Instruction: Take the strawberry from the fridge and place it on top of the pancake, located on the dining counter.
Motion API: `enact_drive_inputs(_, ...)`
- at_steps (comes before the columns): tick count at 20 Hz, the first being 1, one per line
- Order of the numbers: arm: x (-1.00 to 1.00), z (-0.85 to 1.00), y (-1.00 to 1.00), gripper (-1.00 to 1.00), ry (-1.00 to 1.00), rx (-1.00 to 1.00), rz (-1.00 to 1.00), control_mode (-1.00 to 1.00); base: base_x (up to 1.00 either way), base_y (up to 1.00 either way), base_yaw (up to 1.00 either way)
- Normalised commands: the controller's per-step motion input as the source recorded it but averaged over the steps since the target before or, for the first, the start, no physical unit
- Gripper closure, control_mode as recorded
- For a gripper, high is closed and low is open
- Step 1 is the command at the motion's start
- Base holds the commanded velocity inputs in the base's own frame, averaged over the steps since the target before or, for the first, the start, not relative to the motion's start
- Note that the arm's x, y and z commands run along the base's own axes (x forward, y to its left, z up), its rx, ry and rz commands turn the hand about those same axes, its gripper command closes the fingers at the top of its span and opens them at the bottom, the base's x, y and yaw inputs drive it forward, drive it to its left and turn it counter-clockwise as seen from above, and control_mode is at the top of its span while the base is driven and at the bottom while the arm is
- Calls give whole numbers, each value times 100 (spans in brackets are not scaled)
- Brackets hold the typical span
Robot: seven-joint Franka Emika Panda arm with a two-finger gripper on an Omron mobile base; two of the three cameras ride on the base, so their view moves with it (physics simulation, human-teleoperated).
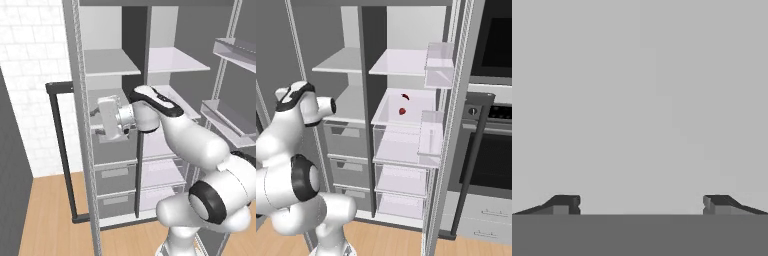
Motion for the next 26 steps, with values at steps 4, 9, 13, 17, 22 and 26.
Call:
enact_drive_inputs(4, -79, 16, -82, -100, -29, -18, -2, -100, 0, 0, 0)
enact_drive_inputs(9, -76, 1, -82, -100, -22, -34, -18, -100, 0, 0, 0)
enact_drive_inputs(13, -81, 0, -76, -100, -19, -43, -29, -100, 0, 0, 0)
enact_drive_inputs(17, -79, 0, -75, -100, -13, -40, -30, -100, 0, 0, 0)
enact_drive_inputs(22, -81, 0, -77, -100, -18, -36, -28, -100, 0, 0, 0)
enact_drive_inputs(26, -77, 0, -73, -100, -23, -36, -27, -100, 0, 0, 0)
